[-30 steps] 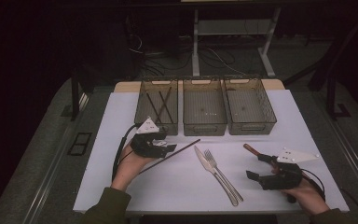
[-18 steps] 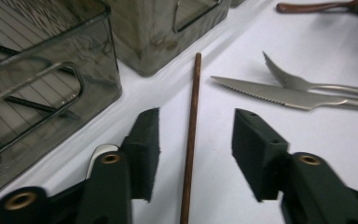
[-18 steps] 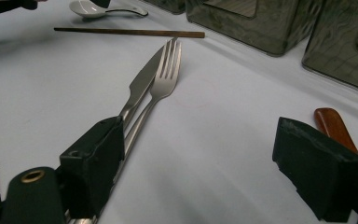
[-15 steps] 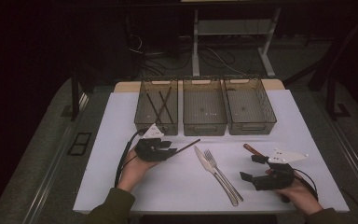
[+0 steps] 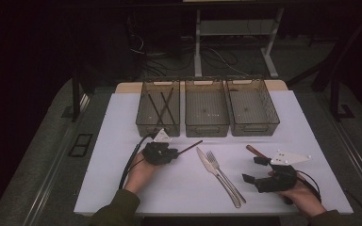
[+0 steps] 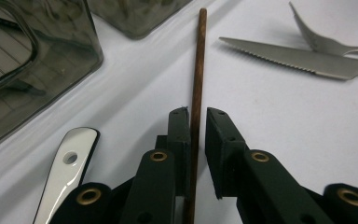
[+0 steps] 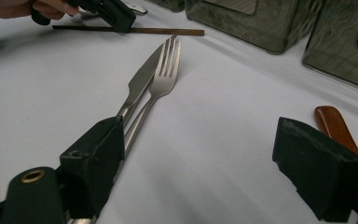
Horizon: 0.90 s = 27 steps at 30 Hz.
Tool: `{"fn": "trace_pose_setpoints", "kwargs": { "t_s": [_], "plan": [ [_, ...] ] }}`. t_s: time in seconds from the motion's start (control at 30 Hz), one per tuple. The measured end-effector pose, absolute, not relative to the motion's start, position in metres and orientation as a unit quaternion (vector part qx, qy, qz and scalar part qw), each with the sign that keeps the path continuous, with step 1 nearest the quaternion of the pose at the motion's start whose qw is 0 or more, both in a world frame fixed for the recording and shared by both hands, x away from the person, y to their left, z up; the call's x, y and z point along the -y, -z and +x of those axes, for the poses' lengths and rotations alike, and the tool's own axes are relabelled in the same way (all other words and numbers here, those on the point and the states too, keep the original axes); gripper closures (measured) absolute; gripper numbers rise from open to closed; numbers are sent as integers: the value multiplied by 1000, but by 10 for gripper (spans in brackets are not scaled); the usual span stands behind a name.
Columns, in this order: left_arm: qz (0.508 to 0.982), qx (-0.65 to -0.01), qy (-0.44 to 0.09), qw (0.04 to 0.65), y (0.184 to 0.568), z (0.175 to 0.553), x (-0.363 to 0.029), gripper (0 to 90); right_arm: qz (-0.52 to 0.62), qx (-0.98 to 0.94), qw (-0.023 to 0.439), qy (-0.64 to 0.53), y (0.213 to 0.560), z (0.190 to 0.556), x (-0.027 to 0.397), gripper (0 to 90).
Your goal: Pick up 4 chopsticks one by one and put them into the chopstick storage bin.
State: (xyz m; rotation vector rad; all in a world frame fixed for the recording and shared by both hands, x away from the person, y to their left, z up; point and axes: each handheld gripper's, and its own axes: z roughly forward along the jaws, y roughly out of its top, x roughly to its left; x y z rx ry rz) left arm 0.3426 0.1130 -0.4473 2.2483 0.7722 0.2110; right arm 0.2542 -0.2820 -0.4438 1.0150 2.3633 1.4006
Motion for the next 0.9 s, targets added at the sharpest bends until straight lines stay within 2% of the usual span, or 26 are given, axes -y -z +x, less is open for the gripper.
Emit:
{"fn": "trace_pose_setpoints", "kwargs": {
  "t_s": [0.33,0.9],
  "plan": [
    [879,-293,-91,366,449,342,-113,843,344,-803,107,-475,444,254,282,166],
    [874,-296,-73,379,439,341,-119,846,344,-803,106,-475,443,253,282,166]
  ]
}}
